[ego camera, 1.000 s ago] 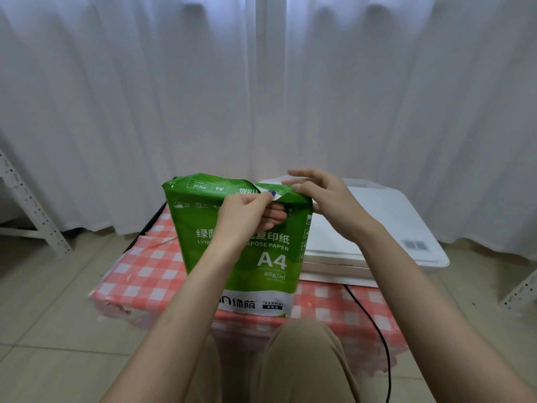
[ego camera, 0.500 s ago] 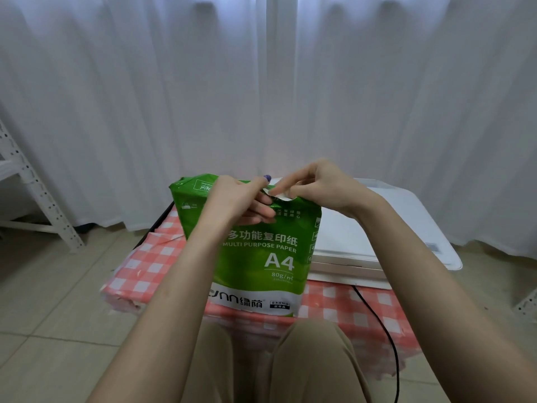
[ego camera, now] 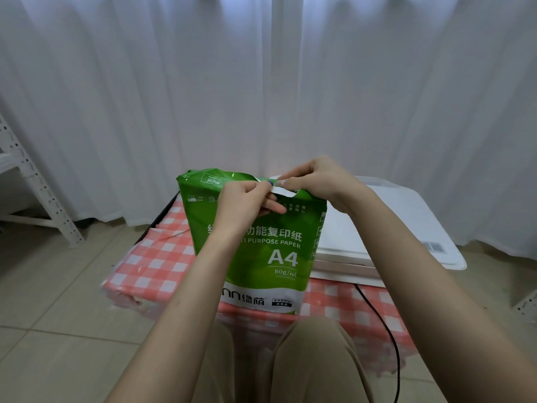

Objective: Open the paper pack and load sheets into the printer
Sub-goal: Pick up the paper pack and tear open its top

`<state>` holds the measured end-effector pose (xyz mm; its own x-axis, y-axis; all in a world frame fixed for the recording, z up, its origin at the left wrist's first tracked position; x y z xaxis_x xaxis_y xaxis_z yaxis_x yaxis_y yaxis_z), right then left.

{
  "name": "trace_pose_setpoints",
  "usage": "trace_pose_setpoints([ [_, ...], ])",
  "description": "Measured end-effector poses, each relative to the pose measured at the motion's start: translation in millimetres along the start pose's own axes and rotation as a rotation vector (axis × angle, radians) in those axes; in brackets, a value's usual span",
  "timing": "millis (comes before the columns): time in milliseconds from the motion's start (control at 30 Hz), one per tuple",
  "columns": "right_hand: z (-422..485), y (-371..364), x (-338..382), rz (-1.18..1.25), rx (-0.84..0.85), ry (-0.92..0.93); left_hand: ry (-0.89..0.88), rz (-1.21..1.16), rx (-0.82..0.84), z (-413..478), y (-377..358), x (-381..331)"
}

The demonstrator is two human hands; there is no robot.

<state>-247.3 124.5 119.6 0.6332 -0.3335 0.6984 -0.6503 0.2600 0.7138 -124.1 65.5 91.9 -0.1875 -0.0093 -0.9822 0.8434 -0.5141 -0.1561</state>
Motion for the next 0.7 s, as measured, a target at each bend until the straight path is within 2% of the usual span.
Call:
trace_pose_setpoints([
  [333,-0.5,0.3,-0.7,0.024,0.005,-0.031,-0.035,-0.024,0.023,-1.6,1.4,2.5],
  [700,-0.1,-0.2,-0.5,0.054,-0.002,-0.048,-0.091,-0.045,-0.038,-5.3,5.0,6.3],
])
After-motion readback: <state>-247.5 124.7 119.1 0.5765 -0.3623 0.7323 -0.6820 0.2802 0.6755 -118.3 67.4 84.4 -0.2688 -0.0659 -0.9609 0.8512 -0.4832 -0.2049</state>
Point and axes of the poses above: each hand's wrist, its own z-axis towards the middle knuckle, its own y-axis out of the back of the hand, x = y × z, the point moved 7 cm from there along z, towards the middle knuckle, and after that the axes turned 15 degrees about -z, right-handed, at the moved point
